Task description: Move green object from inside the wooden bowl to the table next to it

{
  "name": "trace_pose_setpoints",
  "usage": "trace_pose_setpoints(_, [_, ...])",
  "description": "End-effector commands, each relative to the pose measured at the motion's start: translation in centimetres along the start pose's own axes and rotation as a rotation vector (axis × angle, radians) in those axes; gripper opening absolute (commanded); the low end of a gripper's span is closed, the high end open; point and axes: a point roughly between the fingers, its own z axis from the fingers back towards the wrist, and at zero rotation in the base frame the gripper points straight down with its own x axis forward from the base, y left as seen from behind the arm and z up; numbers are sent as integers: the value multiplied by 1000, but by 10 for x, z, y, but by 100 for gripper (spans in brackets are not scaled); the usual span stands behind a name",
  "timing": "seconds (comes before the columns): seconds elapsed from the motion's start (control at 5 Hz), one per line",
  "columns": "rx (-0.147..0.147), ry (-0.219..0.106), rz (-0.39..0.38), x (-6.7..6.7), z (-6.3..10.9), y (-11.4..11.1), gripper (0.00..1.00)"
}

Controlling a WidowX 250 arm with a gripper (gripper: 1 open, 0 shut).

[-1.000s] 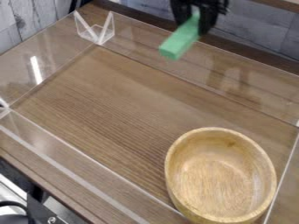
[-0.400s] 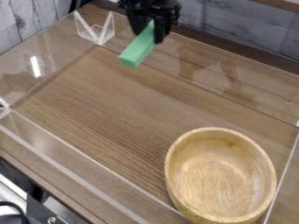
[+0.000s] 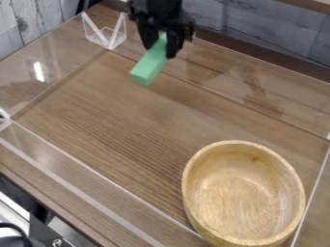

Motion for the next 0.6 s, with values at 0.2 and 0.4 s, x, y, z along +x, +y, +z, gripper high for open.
trace_pose_setpoints(0.2, [44,-71,17,27,-4,21,0])
trace_pose_setpoints(0.4, [35,-71,-20,27,-8,31,0])
